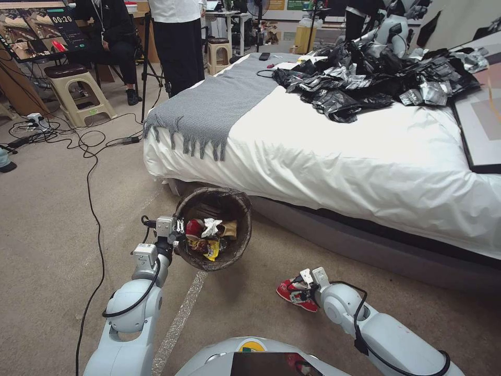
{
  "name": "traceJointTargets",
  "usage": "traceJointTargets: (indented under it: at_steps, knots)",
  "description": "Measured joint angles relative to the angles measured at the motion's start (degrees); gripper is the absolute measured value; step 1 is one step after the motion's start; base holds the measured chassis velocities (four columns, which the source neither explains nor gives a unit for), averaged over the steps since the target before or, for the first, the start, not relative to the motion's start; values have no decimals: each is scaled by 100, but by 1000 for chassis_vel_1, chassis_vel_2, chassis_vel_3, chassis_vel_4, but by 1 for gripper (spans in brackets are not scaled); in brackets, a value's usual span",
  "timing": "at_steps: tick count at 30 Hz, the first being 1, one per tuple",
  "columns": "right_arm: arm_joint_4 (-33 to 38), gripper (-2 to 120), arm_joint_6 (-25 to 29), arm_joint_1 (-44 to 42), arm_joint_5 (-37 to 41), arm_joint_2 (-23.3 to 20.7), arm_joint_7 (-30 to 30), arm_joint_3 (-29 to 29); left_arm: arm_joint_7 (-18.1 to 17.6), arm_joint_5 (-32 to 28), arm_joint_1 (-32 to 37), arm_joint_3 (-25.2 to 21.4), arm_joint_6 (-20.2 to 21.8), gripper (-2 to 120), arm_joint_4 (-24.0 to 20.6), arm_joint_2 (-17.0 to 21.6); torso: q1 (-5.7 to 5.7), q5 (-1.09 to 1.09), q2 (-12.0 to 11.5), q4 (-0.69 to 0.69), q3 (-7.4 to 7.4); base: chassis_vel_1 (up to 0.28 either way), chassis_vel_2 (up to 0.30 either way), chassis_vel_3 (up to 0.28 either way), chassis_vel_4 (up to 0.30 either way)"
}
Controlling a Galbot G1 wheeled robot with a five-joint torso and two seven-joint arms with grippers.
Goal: Pick up the trash bin, then pick up the garbage from the floor and place it into the trash bin.
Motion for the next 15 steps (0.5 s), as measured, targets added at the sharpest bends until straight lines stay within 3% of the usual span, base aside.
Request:
traceJointTargets:
  at_steps: [15]
  knots:
    - [-229,100,61,-8,-186,139,-57,-112,1,-7,6,-42,-12,2,-17,9,0,0,0,0,0,0,0,0,0]
